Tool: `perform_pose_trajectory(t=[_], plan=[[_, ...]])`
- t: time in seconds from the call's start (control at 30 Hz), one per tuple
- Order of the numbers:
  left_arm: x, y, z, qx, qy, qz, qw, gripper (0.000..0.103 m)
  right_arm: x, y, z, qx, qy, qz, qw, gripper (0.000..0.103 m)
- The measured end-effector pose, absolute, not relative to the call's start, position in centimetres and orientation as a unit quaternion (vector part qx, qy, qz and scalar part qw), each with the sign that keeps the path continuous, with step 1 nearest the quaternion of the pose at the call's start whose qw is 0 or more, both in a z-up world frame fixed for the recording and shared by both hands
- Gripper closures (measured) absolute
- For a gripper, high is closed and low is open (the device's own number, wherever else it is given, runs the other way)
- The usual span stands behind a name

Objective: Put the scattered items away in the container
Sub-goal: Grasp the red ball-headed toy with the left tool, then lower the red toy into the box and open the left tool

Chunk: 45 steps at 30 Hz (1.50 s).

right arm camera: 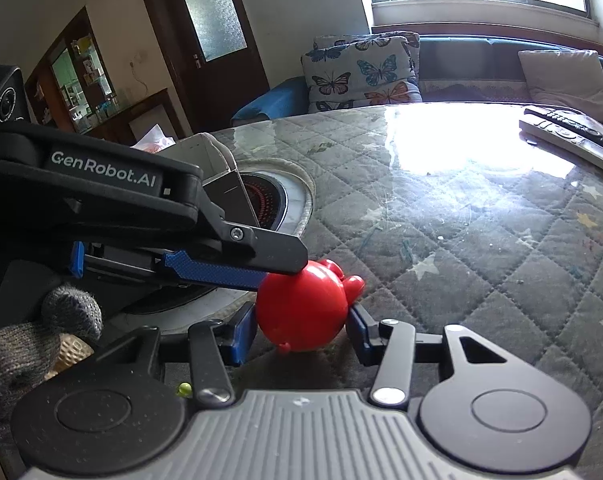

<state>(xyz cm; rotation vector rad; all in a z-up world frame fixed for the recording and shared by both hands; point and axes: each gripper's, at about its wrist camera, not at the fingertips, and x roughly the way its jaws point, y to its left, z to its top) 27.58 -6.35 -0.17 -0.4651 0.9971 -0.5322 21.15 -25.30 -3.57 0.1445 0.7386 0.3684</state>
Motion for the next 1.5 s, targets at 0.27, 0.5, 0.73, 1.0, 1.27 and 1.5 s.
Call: perform_pose_trajectory(t=[0.27,0.5,0.73,1.0,1.27,1.5], plan=[[26.5,-4.7,2.0,-0.222,0.448,-0.264,0.825,0.064,20.1,-24.0,-1.5,0.058,0.336,0.197,0.919,0.055],[26.1,-1.5,5.6,-0.232,0.407,-0.254,0.846,0.064,20.7,-21.3,1.7,0.041,0.298,0.223,0.927,0.055],[27.0,3.2,8.0,-0.234,0.366,-0.219,0.874,0.064,23.8,-16.7,4.2,0.018,0.273,0.273,0.922,0.055],[30.3,7.2,4.4,-0.272,0.386,-0.176,0.863,0.064,28.6,-11.6,2.4,-0.024,0.314,0.299,0.901,0.055],[32.3,8.1,1.6,-0.292,0.409,-0.168,0.848,0.064,30.4,-8.1,0.0,-0.083,0.353,0.283,0.888,0.054],[32.4,7.9,0.8,-0.287,0.42,-0.167,0.845,0.064,30.3,-7.9,-0.6,-0.098,0.347,0.277,0.891,0.053]])
